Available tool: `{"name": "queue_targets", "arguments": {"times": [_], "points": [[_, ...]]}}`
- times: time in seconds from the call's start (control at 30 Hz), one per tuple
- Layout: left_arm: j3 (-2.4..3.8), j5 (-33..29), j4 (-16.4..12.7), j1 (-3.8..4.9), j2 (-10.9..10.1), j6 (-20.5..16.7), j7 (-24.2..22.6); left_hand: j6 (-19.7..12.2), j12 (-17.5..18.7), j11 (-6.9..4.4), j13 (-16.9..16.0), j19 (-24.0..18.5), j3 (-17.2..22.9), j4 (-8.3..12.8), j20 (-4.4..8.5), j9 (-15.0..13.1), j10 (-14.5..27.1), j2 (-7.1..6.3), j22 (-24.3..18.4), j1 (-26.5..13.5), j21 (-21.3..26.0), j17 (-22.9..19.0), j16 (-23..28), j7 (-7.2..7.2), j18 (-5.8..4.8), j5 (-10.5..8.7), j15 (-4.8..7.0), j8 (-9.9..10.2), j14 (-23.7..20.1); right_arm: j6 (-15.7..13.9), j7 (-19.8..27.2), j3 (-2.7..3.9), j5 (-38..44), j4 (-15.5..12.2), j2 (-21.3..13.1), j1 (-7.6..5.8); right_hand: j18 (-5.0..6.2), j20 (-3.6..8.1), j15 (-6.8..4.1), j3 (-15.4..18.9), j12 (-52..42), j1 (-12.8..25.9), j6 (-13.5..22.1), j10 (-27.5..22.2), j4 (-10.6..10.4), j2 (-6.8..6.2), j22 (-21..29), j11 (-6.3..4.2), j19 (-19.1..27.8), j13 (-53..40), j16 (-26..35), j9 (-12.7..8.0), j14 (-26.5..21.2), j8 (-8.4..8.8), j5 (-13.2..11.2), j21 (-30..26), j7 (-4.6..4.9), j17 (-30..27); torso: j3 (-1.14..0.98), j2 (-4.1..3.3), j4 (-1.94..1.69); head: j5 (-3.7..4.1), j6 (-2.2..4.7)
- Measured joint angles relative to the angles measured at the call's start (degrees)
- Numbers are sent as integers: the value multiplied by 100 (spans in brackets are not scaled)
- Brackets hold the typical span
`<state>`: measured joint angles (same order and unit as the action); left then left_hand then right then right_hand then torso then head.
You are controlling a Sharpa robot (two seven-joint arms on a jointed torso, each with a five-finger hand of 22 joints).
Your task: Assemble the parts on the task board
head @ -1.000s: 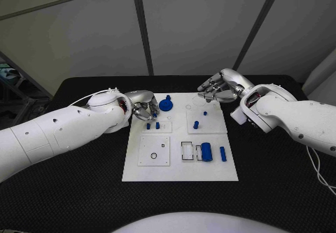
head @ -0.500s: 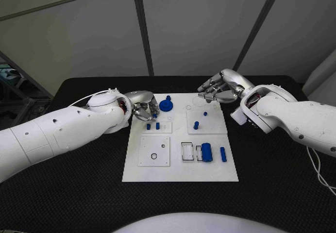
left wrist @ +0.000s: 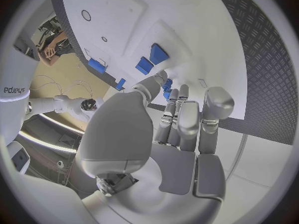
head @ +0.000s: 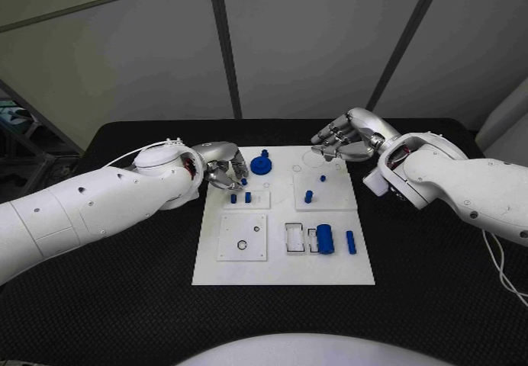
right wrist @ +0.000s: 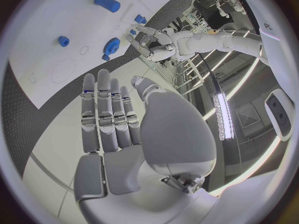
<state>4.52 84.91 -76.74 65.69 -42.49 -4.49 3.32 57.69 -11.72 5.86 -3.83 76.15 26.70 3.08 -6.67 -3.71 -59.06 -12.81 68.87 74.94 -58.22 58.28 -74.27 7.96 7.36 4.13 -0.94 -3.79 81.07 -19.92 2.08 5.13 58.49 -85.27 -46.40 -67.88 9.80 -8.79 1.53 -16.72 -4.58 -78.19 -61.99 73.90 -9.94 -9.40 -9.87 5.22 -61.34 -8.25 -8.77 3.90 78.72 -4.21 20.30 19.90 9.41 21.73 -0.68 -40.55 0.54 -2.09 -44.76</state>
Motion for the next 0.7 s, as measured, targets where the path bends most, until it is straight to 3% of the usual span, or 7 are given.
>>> {"name": "queue_targets", "arguments": {"times": [0.17, 0.27, 0.4, 0.57, 0.6, 0.63, 0.7], "points": [[0, -76, -27, 0, -95, -165, -93, -314, -115, 32, -2, -94, -597, -86, -30, 0, 318, 26, -210, 26, 353, -174, 59, -99, 1, 0, -50, 0, -50, -1, 0, 0, 0, 6, -2, 0, 1, 0, 0, 0, 0, 0, 0, -42, 0, 0, 1, 0, 0, 0, 0, 0, 0, 0, 0, 0, 0, -2, 0, 4, 0, -5, 21], [3, -150, -46, 0, -145, -283, -166, -465, -204, 56, -3, -94, -902, -157, -30, 0, 418, 111, -273, 112, 451, -216, 59, -159, 1, 0, -50, 0, -50, -1, 0, 0, 0, 11, -4, 0, 0, 0, 0, 0, 0, 0, 21, -42, 0, 0, 7, 0, 0, 0, 0, 0, 0, 0, 0, 0, 21, -6, 1, 4, 0, -8, 30], [7, -232, -68, -1, -206, -385, -236, -509, -293, 72, -8, -156, -1094, -231, -49, 0, 479, 168, -383, 211, 632, -404, 120, -140, 2, 0, -76, 0, -113, -1, 0, 0, 0, 16, -6, 0, 0, 0, 0, 0, 0, 0, 21, -42, 0, 0, 7, 0, 0, 1, 0, 0, 0, 0, 0, 0, 21, -6, 2, 3, 0, -16, 38], [103, -584, -92, -8, -396, -516, -366, -149, -525, 31, -27, -589, -1061, -301, -38, -47, 429, 343, -997, 405, 1617, -1824, 959, 45, 12, 0, -48, -117, -777, -1, 0, 0, 0, 43, -13, 0, 0, 0, 2, -18, 0, -1, 21, -63, 18, -1, 17, 21, 0, 1, 31, 0, -2, 0, 0, -27, 21, -13, 3, 0, 0, -20, 50], [123, -727, -97, -7, -454, -537, -405, -57, -575, 27, -27, -729, -990, -310, -37, -48, 369, 376, -1174, 437, 1908, -2198, 1203, 79, 306, 0, -42, -137, -990, -1, 0, 0, 0, 52, -17, 0, 0, 0, 21, -36, 0, -42, 21, -76, 36, -25, 20, 7, 0, 1, 31, 0, -21, 0, 0, -27, 21, -14, 3, 0, 0, -20, 52], [137, -897, -101, -3, -518, -556, -453, -7, -603, 28, -24, -855, -913, -330, -37, -47, 353, 395, -1292, 452, 2112, -2497, 1465, 111, 453, 0, -53, -137, -1249, 3, 0, 0, 0, 63, -23, 0, 0, 0, 22, -55, 0, -94, 21, -130, 55, -13, 26, 18, 0, 9, 38, 0, -22, 0, 0, -27, 21, -16, 3, 0, 0, -20, 55], [160, -1402, -113, 5, -681, -586, -590, 27, -620, 66, -9, -1211, -783, -407, -81, -26, 391, 459, -1536, 388, 2541, -2926, 2038, 145, 448, 0, -110, -131, -1835, 39, -18, 0, 18, 105, -42, 0, 0, 0, 41, -75, 69, -117, 35, -324, 75, -10, 33, 51, 0, 66, 68, 0, -42, 0, -26, -65, 35, -22, 2, 0, 0, -21, 67]]}}
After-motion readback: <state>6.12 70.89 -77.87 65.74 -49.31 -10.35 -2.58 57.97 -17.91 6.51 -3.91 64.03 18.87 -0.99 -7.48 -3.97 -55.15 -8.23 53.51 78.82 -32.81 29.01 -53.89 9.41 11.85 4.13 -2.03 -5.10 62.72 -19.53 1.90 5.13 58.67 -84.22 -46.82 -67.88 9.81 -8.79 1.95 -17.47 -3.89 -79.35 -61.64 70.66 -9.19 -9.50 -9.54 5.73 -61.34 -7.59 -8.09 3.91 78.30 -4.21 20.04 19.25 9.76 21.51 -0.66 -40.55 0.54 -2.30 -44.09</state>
